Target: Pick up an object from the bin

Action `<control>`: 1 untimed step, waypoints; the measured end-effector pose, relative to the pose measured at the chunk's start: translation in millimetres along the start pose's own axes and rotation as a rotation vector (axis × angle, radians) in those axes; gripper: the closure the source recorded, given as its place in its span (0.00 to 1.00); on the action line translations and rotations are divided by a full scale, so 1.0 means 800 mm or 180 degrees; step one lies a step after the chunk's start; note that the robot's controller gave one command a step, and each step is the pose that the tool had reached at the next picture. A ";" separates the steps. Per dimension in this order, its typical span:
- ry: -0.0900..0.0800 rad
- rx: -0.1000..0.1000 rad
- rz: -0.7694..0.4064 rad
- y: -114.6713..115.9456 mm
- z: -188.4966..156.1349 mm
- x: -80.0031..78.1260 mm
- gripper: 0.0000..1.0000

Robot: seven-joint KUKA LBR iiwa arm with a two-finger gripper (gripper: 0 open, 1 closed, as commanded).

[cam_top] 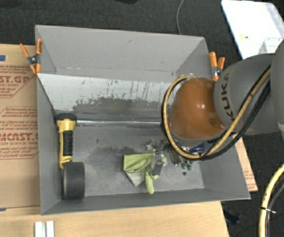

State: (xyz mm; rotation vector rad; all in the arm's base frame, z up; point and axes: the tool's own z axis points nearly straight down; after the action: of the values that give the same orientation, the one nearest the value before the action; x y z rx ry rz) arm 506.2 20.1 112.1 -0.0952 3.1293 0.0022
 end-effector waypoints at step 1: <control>0.0020 0.0000 0.0001 0.000 -0.052 0.001 1.00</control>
Offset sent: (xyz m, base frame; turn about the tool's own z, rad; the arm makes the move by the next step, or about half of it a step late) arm -0.0020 0.0003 0.0330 0.0001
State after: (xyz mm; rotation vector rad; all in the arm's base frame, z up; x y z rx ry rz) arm 504.7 20.2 153.8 -0.0951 3.1355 0.0020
